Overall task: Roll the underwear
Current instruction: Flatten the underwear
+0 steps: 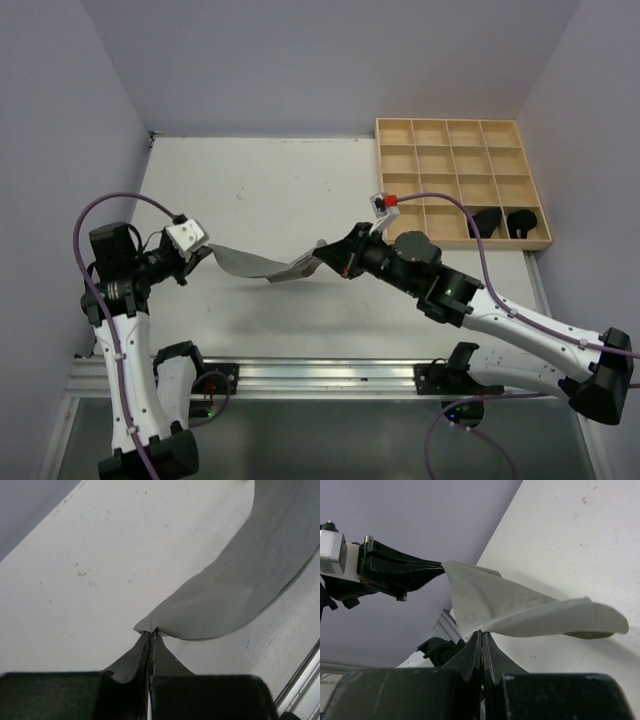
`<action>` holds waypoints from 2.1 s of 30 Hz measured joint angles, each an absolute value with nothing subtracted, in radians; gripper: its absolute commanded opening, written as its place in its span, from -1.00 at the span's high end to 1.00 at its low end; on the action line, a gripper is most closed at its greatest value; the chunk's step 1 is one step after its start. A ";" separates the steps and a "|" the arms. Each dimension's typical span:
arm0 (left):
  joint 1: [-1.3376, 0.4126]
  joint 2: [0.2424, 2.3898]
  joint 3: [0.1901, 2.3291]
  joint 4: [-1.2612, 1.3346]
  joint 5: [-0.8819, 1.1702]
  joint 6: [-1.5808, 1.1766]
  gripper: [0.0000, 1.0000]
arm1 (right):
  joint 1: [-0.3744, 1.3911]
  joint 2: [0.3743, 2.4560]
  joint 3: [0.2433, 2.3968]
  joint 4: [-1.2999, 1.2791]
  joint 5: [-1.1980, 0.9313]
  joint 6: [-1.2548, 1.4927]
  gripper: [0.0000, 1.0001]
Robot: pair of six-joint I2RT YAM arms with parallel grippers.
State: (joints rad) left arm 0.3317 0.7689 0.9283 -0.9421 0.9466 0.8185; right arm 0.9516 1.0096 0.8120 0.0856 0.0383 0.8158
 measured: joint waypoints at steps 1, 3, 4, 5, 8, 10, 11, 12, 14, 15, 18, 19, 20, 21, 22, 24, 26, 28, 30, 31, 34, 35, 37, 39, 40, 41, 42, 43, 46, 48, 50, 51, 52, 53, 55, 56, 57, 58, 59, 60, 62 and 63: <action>0.332 0.730 0.927 -0.945 0.947 0.809 1.00 | 0.973 0.993 0.812 0.075 0.048 0.820 1.00; 0.332 0.678 0.927 -0.944 0.946 0.785 1.00 | 1.011 0.974 0.810 0.051 0.074 0.833 1.00; 0.332 0.670 0.927 -0.943 0.945 0.774 1.00 | 1.024 0.971 0.809 0.041 0.090 0.839 1.00; 0.332 0.669 0.927 -0.941 0.942 0.759 1.00 | 1.033 0.967 0.805 0.028 0.104 0.849 1.00; 0.332 0.717 0.916 -0.905 0.919 0.707 1.00 | 1.042 0.981 0.797 -0.022 0.167 0.861 1.00; 0.332 0.791 0.900 -0.871 0.904 0.673 1.00 | 1.038 1.026 0.809 -0.060 0.220 0.856 1.00; 0.332 0.846 0.894 -0.853 0.897 0.661 1.00 | 1.034 1.056 0.821 -0.077 0.236 0.854 1.00; 0.332 0.902 0.891 -0.831 0.892 0.641 1.00 | 1.023 1.100 0.842 -0.093 0.253 0.851 1.00; 0.332 1.031 0.887 -0.766 0.875 0.596 1.00 | 0.987 1.195 0.890 -0.115 0.271 0.850 1.00; 0.332 1.098 0.888 -0.731 0.870 0.572 1.00 | 0.954 1.248 0.914 -0.120 0.271 0.851 1.00; 0.332 1.287 0.908 -0.644 0.848 0.504 1.00 | 0.848 1.411 0.986 -0.117 0.269 0.857 1.00; 0.332 1.353 0.928 -0.616 0.840 0.480 1.00 | 0.815 1.465 1.008 -0.114 0.263 0.859 1.00; 0.331 1.428 0.958 -0.591 0.835 0.456 1.00 | 0.785 1.519 1.031 -0.112 0.255 0.860 1.00; 0.331 1.500 0.994 -0.562 0.835 0.428 1.00 | 0.756 1.572 1.055 -0.111 0.244 0.860 0.96; 0.331 1.568 1.029 -0.528 0.833 0.401 0.97 | 0.728 1.626 1.086 -0.108 0.237 0.860 0.55; 0.329 1.691 1.102 -0.466 0.836 0.347 0.47 | 0.685 1.731 1.162 -0.101 0.208 0.863 0.27; 0.323 1.820 1.193 -0.403 0.837 0.278 0.20 | 0.641 1.853 1.269 -0.102 0.173 0.863 -0.16; 0.317 1.918 1.279 -0.354 0.841 0.202 0.04 | 0.603 1.952 1.366 -0.102 0.142 0.855 -0.22; 0.313 1.976 1.337 -0.307 0.843 0.141 0.01 | 0.573 2.007 1.422 -0.099 0.128 0.850 -0.22; 0.313 1.989 1.351 -0.287 0.841 0.116 0.00 | 0.560 2.014 1.434 -0.098 0.119 0.846 -0.14; 0.313 1.974 1.350 -0.234 0.823 0.070 -0.02 | 0.535 2.012 1.454 -0.080 0.090 0.819 0.30; 0.313 1.955 1.340 -0.219 0.807 0.066 -0.02 | 0.532 2.012 1.459 -0.073 0.075 0.810 0.39; 0.312 1.899 1.306 -0.203 0.763 0.067 -0.02 | 0.534 2.012 1.471 -0.059 0.031 0.788 0.62; 0.312 1.840 1.282 -0.216 0.736 0.092 0.03 | 0.547 2.013 1.483 -0.055 -0.017 0.765 0.67; 0.312 1.814 1.280 -0.222 0.733 0.100 0.05 | 0.558 2.014 1.488 -0.054 -0.035 0.754 0.67; 0.311 1.794 1.277 -0.233 0.732 0.124 0.06 | 0.572 2.018 1.494 -0.052 -0.054 0.743 0.68; 0.311 1.777 1.273 -0.245 0.731 0.146 0.07 | 0.588 2.025 1.503 -0.049 -0.073 0.731 0.70; 0.311 1.763 1.263 -0.252 0.731 0.167 0.09 | 0.606 2.039 1.515 -0.049 -0.090 0.717 0.72; 0.311 1.748 1.224 -0.304 0.742 0.229 0.15 | 0.653 2.099 1.561 -0.047 -0.132 0.689 0.79; 0.310 1.748 1.196 -0.353 0.752 0.263 0.15 | 0.676 2.142 1.578 -0.046 -0.151 0.677 0.85; 0.304 1.748 1.173 -0.416 0.759 0.305 0.14 | 0.688 2.176 1.580 -0.054 -0.157 0.666 0.88; 0.299 1.748 1.166 -0.442 0.762 0.326 0.12 | 0.689 2.189 1.576 -0.060 -0.157 0.664 0.90; 0.294 1.748 1.162 -0.467 0.765 0.344 0.10 | 0.689 2.194 1.562 -0.059 -0.155 0.661 0.93; 0.291 1.748 1.159 -0.485 0.766 0.361 0.09 | 0.687 2.194 1.539 -0.059 -0.152 0.660 0.95; 0.285 1.745 1.151 -0.522 0.767 0.400 0.07 | 0.689 2.192 1.490 -0.052 -0.142 0.659 1.00; 0.284 1.741 1.146 -0.540 0.767 0.419 0.06 | 0.690 2.183 1.460 -0.021 -0.147 0.670 1.00; 0.284 1.735 1.140 -0.558 0.767 0.440 0.06 | 0.696 2.166 1.429 -0.002 -0.131 0.673 1.00; 0.284 1.724 1.132 -0.573 0.766 0.458 0.06 | 0.702 2.141 1.385 0.018 -0.122 0.683 1.00; 0.284 1.710 1.121 -0.588 0.765 0.474 0.05 | 0.726 2.110 1.339 0.031 -0.113 0.693 1.00; 0.284 1.692 1.109 -0.603 0.764 0.492 0.05 | 0.749 2.079 1.287 0.049 -0.102 0.706 1.00; 0.284 1.653 1.087 -0.636 0.764 0.523 0.05 | 0.819 2.014 1.182 0.088 -0.095 0.743 1.00; 0.284 1.638 1.079 -0.648 0.764 0.540 0.05 | 0.855 1.989 1.141 0.104 -0.094 0.759 1.00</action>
State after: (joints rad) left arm 0.2836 1.6382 1.0794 -0.6483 0.7643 0.5400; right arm 0.8551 1.9888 1.1412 0.1043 -0.0944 0.7589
